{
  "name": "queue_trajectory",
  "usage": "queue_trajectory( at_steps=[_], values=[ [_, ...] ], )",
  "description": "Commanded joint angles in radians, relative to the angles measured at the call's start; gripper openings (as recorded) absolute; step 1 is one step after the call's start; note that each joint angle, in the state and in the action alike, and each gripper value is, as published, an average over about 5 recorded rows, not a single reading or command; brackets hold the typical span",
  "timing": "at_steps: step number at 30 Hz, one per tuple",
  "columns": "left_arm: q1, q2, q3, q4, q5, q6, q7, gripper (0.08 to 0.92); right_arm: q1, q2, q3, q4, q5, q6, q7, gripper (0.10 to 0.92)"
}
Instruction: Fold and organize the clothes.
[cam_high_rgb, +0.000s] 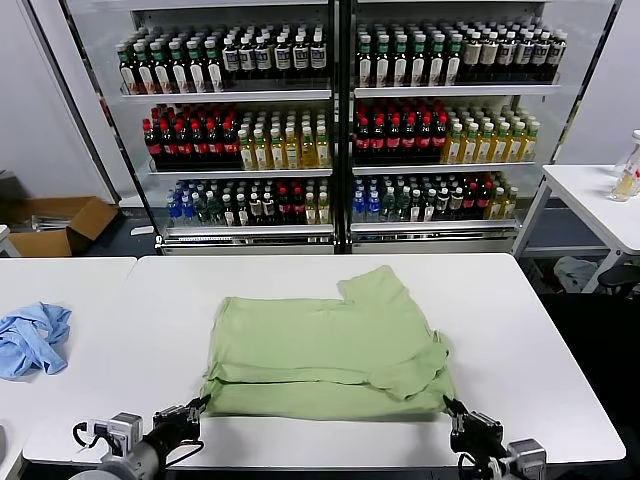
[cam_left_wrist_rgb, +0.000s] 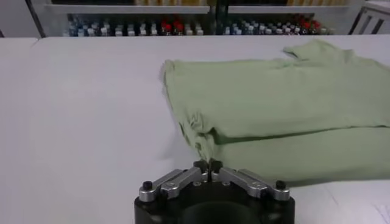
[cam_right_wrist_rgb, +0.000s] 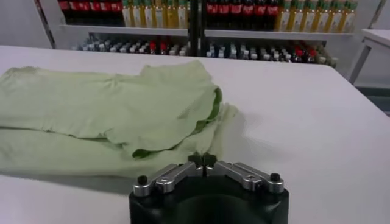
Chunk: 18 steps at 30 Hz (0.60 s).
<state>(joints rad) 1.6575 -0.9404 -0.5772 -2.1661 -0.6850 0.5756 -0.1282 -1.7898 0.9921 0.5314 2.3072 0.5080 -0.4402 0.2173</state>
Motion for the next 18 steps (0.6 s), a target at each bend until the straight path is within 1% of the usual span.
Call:
queue_trajectory(
  at_steps=[1, 7, 12, 14, 16, 18],
  values=[
    [0.122, -0.006, -0.062, -0.077, 0.000, -0.004, 0.001, 0.084, -0.099, 0.003, 0.028, 0.039, -0.064, 0.031, -0.008, 0.106],
    [0.177, -0.006, -0.090, -0.109, 0.013, -0.002, 0.004, 0.084, -0.121, 0.006, 0.026, 0.022, -0.096, 0.055, -0.013, 0.106],
    [0.211, -0.004, -0.076, -0.099, 0.159, 0.002, 0.029, 0.084, -0.123, 0.008, 0.018, 0.024, -0.121, 0.059, -0.009, 0.106],
    [0.216, -0.008, -0.073, -0.105, 0.172, 0.002, 0.030, 0.086, -0.123, 0.007, 0.016, 0.026, -0.127, 0.055, -0.005, 0.109],
    [0.209, -0.011, -0.078, -0.113, 0.161, 0.002, 0.029, 0.113, -0.124, 0.005, 0.015, 0.030, -0.130, 0.052, -0.002, 0.123],
    [0.192, -0.011, -0.092, -0.123, 0.134, 0.002, 0.025, 0.157, -0.123, 0.001, 0.016, 0.038, -0.129, 0.051, -0.003, 0.163]
  ],
)
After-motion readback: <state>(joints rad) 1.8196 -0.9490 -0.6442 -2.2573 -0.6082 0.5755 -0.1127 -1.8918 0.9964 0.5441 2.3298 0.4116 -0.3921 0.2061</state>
